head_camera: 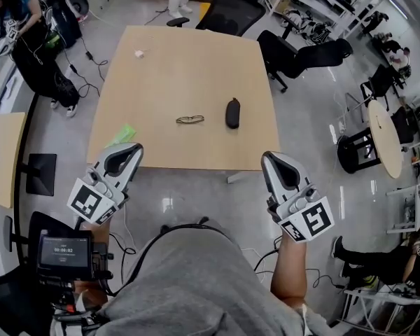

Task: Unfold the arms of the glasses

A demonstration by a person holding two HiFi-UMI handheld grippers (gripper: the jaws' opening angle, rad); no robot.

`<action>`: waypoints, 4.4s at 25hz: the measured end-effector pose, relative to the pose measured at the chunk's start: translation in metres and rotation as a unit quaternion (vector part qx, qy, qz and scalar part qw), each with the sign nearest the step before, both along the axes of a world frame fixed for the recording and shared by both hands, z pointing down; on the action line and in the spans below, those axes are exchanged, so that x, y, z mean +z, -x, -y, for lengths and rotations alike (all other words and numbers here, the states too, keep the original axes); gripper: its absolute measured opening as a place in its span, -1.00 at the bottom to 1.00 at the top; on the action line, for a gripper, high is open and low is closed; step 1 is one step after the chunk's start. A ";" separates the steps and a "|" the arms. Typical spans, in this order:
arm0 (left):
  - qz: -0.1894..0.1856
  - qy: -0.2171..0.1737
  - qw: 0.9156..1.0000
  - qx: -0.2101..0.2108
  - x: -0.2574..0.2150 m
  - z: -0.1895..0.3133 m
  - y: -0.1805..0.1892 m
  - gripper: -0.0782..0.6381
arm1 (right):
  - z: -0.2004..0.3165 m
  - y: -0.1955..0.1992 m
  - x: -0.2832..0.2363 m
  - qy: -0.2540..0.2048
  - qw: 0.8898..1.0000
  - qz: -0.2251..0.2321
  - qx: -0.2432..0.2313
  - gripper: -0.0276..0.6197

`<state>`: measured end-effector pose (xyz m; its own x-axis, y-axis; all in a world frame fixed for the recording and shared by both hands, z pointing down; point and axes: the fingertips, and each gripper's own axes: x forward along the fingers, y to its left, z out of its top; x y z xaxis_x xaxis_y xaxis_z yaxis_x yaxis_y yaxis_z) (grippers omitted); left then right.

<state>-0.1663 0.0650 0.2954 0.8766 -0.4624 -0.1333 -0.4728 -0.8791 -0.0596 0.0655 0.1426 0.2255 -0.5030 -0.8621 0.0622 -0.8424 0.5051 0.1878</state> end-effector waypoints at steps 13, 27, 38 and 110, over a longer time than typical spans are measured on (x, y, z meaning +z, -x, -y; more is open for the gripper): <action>0.031 0.026 0.998 -0.053 0.024 0.107 -0.056 -0.76 | 0.162 -0.053 0.035 0.011 0.997 0.035 -0.063 -0.89; 0.072 0.083 0.992 -0.056 0.070 0.209 -0.163 -0.76 | 0.296 -0.095 0.094 0.083 0.985 0.059 -0.142 -0.89; 0.100 0.185 0.978 0.004 0.188 0.272 -0.189 -0.76 | 0.354 -0.056 0.204 0.193 0.972 -0.009 -0.137 -0.89; 0.432 0.072 0.870 0.227 0.425 0.221 -0.225 -0.60 | 0.271 0.020 0.519 0.382 0.732 -0.410 -0.387 -0.04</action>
